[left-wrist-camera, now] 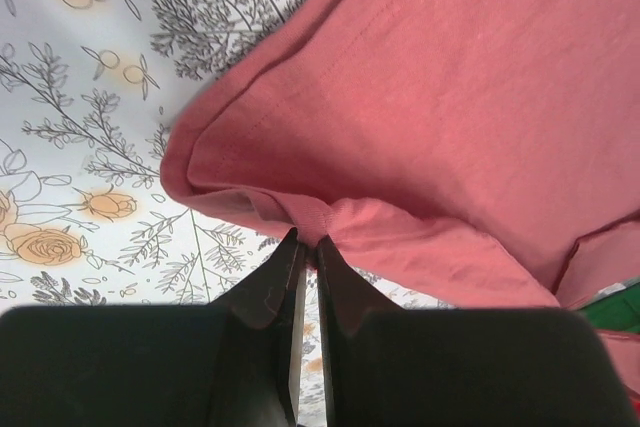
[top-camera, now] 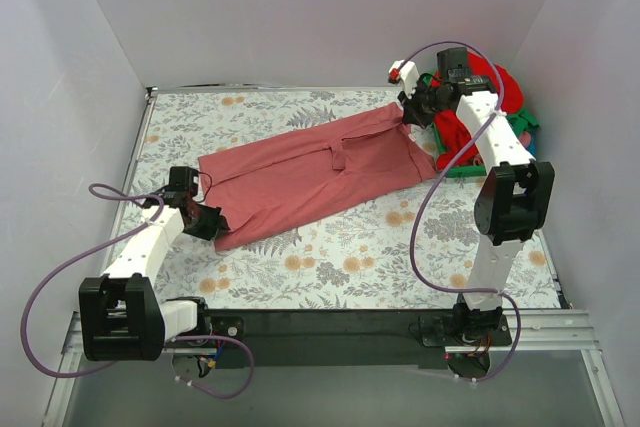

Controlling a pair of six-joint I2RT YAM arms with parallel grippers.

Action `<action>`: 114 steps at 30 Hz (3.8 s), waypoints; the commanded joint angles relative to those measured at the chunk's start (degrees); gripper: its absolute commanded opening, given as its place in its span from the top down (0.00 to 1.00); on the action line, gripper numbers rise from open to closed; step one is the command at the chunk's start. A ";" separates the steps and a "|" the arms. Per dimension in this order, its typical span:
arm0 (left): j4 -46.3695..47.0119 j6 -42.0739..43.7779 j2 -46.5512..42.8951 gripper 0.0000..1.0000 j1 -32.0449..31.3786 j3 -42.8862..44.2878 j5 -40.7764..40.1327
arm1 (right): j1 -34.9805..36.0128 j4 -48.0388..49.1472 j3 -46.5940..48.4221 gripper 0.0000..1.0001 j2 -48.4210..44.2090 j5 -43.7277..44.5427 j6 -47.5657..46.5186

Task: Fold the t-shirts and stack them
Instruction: Fold the tshirt

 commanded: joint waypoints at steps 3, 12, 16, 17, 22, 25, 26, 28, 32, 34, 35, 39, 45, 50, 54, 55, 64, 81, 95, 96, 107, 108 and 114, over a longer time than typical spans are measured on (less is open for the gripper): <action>-0.07 0.69 -1.03 1.00 2.29 1.42 -0.94 | 0.10 2.05 3.53 0.99 0.95 1.08 1.35; 1.69 1.39 -0.07 1.00 3.88 1.86 -0.33 | 0.10 2.57 4.59 0.99 2.53 2.22 2.23; 2.83 2.18 1.08 1.00 4.23 2.47 0.29 | 0.01 2.75 4.77 0.99 3.14 2.57 2.41; 3.27 2.35 1.34 1.00 4.40 2.56 0.38 | 0.10 2.84 4.85 0.99 3.23 2.75 2.58; 4.06 3.41 3.79 1.00 4.67 4.32 0.64 | 0.10 3.10 5.55 0.99 4.46 3.10 3.02; 4.59 3.94 4.85 1.00 4.84 4.76 0.55 | 0.01 3.45 6.17 0.99 5.34 3.36 3.55; 4.68 4.11 5.03 1.00 4.93 4.76 0.38 | 0.01 3.54 6.61 0.99 5.86 3.54 3.72; 5.12 4.20 5.73 1.00 5.19 4.85 0.29 | 0.10 3.63 7.14 0.99 6.39 3.71 4.25; 5.91 4.73 7.31 1.00 5.55 5.46 0.29 | 0.10 3.98 8.45 0.99 7.54 4.15 4.87; 6.35 5.17 8.02 1.00 5.63 5.64 0.38 | 0.10 4.24 8.90 0.99 8.15 4.59 5.13; 6.44 5.26 8.54 1.00 5.90 5.90 0.38 | 0.10 4.24 9.16 0.99 8.50 4.77 5.31; 6.88 5.78 9.86 1.00 6.07 6.87 0.64 | 0.10 4.77 9.69 0.99 9.29 4.95 5.83; 7.58 6.31 11.62 1.00 6.25 7.75 0.99 | 0.19 5.21 11.09 0.99 10.70 5.03 6.71; 8.37 6.31 12.68 1.00 6.25 7.84 1.52 | 0.19 5.65 11.45 0.99 11.41 5.21 6.98; 8.72 6.57 13.47 1.00 6.34 8.36 2.04 | 0.10 5.91 11.27 0.99 11.49 5.74 7.15; 8.90 6.58 13.56 1.00 6.34 8.45 1.96 | 0.19 6.00 11.18 0.99 11.49 5.82 7.15; 8.99 6.93 14.35 1.00 6.34 9.24 1.96 | 0.10 6.62 10.22 0.99 11.41 6.44 7.42; 9.25 7.19 15.49 1.00 6.34 10.74 2.22 | 0.10 7.93 8.28 0.99 10.70 7.23 7.42; 10.04 8.07 16.90 0.61 7.48 10.47 3.37 | 0.10 7.94 8.46 0.99 11.23 6.44 7.68; 9.87 8.24 16.90 0.57 7.65 10.56 3.45 | 0.10 8.02 8.28 0.99 11.32 6.27 7.68; 10.56 19.74 10.93 0.30 9.33 15.57 5.81 | 0.36 8.11 9.77 0.99 13.87 6.35 7.94; 12.40 21.41 8.83 0.27 9.33 15.22 7.57 | 0.36 8.02 10.12 0.99 14.13 6.44 8.03; 18.38 30.91 1.44 0.26 9.24 11.88 11.71 | 0.54 8.29 11.44 0.99 15.97 7.84 8.38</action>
